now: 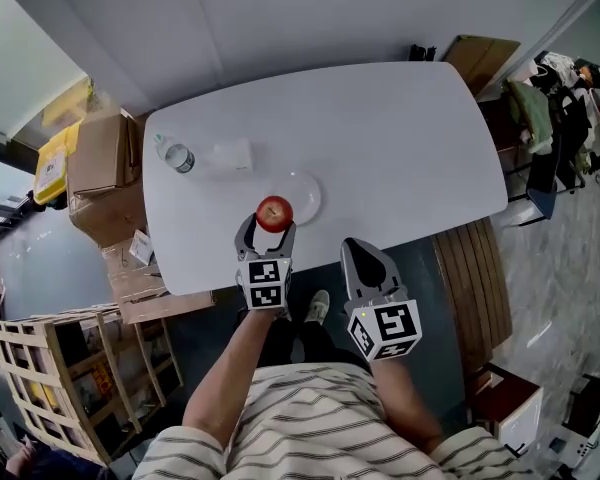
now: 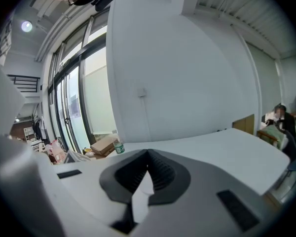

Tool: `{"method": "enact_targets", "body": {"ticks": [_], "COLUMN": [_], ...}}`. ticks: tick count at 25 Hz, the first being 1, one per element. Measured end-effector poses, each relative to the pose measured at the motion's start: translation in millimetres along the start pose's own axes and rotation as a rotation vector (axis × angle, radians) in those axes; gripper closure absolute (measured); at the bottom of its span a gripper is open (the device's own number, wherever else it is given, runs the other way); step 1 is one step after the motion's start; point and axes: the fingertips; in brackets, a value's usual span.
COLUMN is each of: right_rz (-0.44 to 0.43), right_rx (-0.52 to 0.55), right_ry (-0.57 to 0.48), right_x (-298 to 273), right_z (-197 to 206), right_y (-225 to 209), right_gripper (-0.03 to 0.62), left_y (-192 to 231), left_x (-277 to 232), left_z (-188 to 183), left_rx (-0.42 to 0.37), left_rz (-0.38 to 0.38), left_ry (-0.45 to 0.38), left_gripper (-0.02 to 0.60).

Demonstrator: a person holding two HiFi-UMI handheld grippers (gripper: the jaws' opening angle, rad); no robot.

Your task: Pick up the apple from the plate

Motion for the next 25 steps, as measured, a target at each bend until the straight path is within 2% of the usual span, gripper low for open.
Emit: {"method": "enact_targets", "body": {"ticks": [8, 25], "right_rz": [-0.013, -0.036], "right_rx": [0.025, 0.071], "right_ry": [-0.025, -0.08], "right_x": [5.0, 11.2], "right_z": [-14.8, -46.2], "right_y": [14.4, 36.2], "right_gripper": [0.582, 0.581], "left_y": [-8.6, -9.4], "left_x": [54.3, 127.4], "left_z": [-22.8, -68.0], "left_rx": [0.001, 0.005], "left_rz": [-0.018, -0.035], "left_ry": [-0.063, -0.18], "left_gripper": [0.236, 0.236]}}
Point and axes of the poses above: the fingertips, and each gripper's own axes: x backward along the fingers, y to its left, z out of its underside, and after that the axes turned 15 degrees about y, right-handed
